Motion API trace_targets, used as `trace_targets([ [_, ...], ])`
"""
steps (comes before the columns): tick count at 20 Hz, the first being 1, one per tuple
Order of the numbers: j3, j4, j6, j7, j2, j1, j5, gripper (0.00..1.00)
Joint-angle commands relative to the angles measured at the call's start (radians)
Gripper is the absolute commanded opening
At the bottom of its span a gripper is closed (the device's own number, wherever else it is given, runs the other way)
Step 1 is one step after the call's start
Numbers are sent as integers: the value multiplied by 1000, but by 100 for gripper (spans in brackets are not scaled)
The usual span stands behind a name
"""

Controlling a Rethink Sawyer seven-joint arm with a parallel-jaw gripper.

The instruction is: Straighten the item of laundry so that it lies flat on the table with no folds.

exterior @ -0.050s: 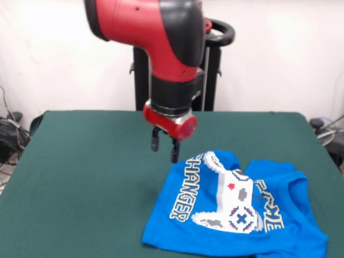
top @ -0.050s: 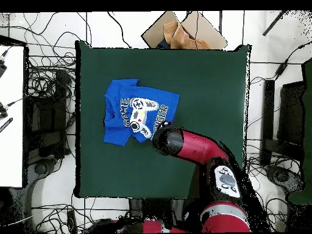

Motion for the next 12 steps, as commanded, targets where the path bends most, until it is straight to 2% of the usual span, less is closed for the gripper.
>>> trace_targets([
  [1, 7, 37, 51, 157, -38, 49, 43, 100],
  [8, 15, 40, 88, 119, -59, 17, 38, 100],
  [12, 19, 48, 114, 143, -84, 31, 60, 100],
])
